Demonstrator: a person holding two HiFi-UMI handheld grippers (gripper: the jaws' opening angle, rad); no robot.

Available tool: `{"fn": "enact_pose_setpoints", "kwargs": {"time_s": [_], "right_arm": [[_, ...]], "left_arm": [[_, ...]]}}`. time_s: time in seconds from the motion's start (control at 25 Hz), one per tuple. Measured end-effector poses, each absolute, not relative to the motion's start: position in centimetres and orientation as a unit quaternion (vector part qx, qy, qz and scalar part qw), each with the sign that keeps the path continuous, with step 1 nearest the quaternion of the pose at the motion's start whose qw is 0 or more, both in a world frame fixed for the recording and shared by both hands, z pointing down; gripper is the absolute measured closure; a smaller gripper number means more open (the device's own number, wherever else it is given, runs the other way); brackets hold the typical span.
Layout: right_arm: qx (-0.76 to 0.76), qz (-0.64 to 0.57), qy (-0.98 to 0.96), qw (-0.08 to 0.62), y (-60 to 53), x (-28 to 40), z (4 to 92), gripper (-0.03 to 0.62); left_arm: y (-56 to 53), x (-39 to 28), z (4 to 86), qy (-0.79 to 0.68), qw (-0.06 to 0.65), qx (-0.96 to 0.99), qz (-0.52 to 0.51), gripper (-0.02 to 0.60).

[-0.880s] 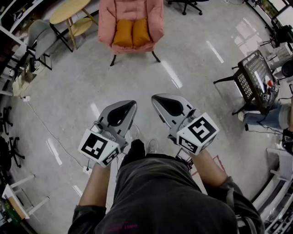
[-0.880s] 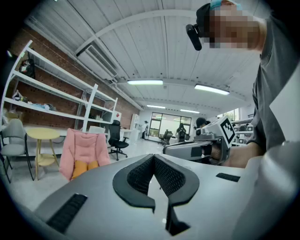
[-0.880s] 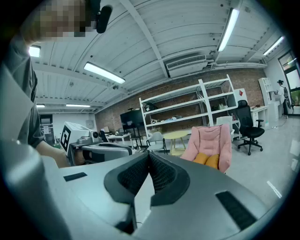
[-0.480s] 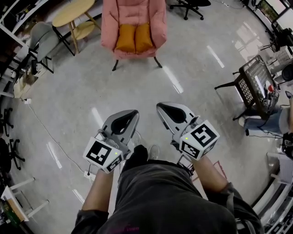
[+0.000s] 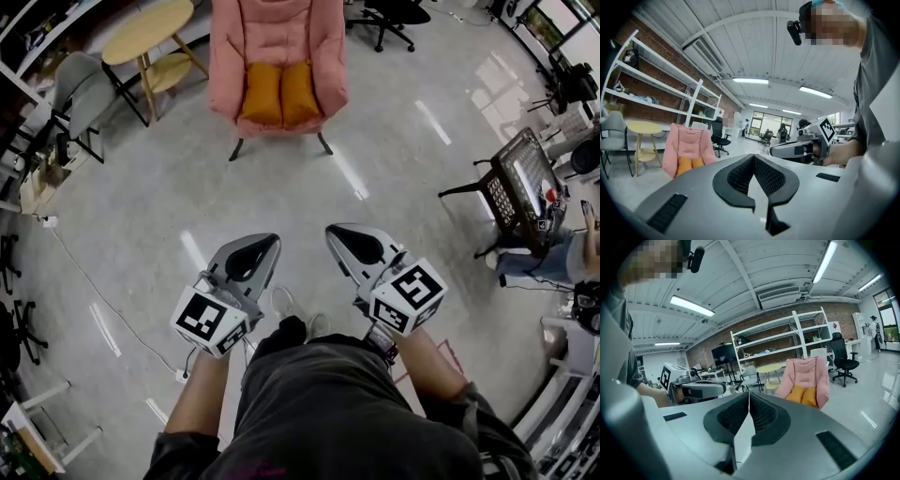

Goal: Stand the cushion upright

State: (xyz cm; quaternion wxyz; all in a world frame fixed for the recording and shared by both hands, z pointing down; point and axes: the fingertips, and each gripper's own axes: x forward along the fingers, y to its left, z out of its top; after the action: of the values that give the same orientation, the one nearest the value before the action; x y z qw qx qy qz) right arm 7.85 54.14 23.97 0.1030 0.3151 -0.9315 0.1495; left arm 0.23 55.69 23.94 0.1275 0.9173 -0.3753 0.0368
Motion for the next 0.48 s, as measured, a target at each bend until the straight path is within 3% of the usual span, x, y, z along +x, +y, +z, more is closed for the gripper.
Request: {"fn": "enact_pose_setpoints", "kwargs": {"time_s": [0.48], "right_arm": [[0.340,0.158,-0.922,0.097,48.0,5.0,24.0,0.577]], "left_arm": [[49.7,-4.6,23.6,-0.370,0.118,0.921,0.043,0.571]]}}
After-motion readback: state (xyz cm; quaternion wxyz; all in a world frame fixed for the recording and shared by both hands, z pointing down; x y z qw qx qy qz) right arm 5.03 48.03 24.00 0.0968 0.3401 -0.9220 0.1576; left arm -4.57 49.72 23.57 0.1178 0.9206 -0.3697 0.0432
